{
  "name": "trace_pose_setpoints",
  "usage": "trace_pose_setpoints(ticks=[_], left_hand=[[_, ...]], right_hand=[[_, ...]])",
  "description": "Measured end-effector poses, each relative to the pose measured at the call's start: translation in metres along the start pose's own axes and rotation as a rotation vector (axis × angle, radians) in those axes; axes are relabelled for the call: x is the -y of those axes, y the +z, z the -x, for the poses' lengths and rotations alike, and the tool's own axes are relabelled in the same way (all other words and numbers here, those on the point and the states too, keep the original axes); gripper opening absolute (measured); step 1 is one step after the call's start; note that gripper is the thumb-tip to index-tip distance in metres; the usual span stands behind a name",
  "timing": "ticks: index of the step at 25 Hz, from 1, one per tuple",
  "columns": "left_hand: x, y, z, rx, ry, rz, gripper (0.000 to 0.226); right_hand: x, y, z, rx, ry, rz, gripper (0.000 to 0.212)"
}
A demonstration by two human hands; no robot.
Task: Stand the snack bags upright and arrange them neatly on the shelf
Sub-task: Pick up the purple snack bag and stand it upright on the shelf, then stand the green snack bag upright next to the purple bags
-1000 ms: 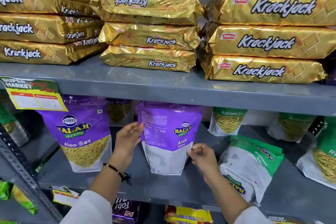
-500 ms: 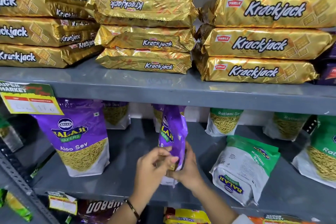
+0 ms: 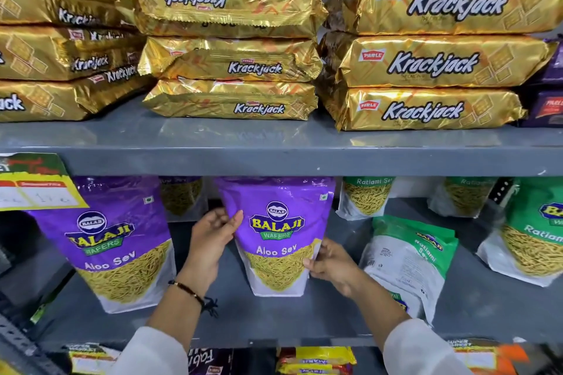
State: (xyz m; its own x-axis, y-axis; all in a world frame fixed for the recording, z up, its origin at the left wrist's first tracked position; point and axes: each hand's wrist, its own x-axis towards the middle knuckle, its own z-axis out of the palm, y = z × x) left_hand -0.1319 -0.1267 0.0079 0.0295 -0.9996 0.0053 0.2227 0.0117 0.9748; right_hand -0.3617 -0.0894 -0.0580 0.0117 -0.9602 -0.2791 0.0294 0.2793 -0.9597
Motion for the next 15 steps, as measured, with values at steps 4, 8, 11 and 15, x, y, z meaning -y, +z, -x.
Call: trace_pose_setpoints(ticks=[4, 8, 11, 15], left_hand=[[-0.002, 0.002, 0.005, -0.025, 0.064, 0.023, 0.022], [-0.008, 0.005, 0.022, -0.329, 0.399, -0.012, 0.032], [-0.006, 0.052, 0.061, -0.297, 0.656, -0.292, 0.029], [0.026, 0.147, 0.075, 0.12, 0.534, -0.609, 0.015]], right_hand=[[-0.003, 0.004, -0.001, -0.02, -0.048, -0.021, 0.035], [0.014, -0.005, 0.012, -0.104, -0.118, -0.024, 0.038], [0.035, -0.047, 0.025, -0.219, -0.124, 0.016, 0.024], [0.042, -0.134, 0.048, -0.442, -0.181, 0.099, 0.028]])
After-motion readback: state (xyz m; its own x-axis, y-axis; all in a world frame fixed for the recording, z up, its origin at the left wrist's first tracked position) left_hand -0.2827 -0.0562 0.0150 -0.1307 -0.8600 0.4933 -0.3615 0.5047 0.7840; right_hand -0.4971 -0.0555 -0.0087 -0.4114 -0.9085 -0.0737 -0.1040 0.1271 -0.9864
